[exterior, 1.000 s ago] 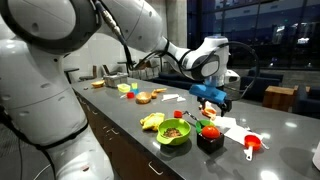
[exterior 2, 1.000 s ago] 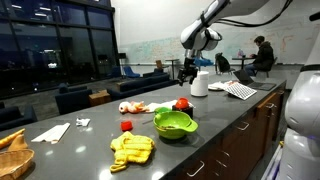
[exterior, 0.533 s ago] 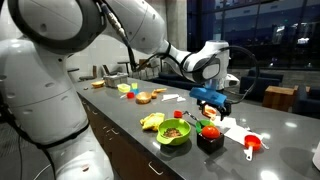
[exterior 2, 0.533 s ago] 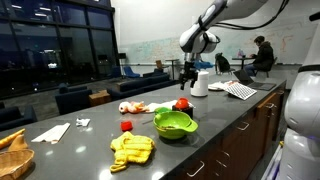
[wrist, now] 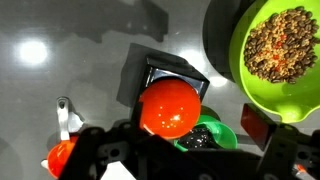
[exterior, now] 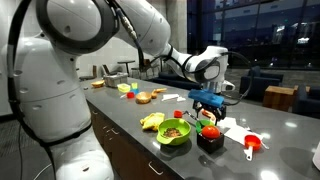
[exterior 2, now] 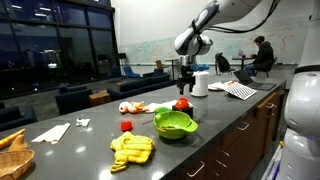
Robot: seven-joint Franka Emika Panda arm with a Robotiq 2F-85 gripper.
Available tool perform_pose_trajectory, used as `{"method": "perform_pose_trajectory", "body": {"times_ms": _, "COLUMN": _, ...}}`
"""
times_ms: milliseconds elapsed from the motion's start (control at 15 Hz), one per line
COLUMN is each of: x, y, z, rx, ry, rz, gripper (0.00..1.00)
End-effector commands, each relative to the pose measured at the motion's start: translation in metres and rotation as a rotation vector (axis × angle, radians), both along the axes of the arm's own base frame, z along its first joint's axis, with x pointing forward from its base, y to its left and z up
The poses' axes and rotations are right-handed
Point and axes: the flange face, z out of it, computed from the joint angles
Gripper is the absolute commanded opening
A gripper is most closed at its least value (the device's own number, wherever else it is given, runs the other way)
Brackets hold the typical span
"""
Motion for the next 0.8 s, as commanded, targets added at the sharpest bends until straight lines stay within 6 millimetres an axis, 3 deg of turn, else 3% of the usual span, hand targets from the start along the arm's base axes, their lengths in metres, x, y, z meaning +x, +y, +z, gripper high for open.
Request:
{"method": "perform_pose_trajectory", "body": {"times_ms": 0, "x": 0.014, "y": 0.005, "z": 0.005, "rx": -0.007, "ry": 0.012, "rz": 0.039, "gripper": 1.00}}
{"method": "perform_pose_trajectory", "body": {"times_ms": 333, "x": 0.031, "y": 0.012, "z": 0.006, "rx": 0.000, "ry": 0.001, "rz": 0.067, "gripper": 1.00}}
{"method": "perform_pose_trajectory", "body": {"times_ms": 400, "x": 0.034, "y": 0.013, "z": 0.004, "rx": 0.004, "ry": 0.000, "rz": 0.074, "gripper": 0.75}}
{"method": "perform_pose_trajectory", "body": {"times_ms": 467, "x": 0.036, "y": 0.013, "z": 0.003, "rx": 0.006, "ry": 0.000, "rz": 0.080, "gripper": 0.74}}
{"method": "perform_pose_trajectory", "body": {"times_ms": 733, "x": 0.041, "y": 0.014, "z": 0.000, "rx": 0.020, "ry": -0.001, "rz": 0.092, "gripper": 0.45}}
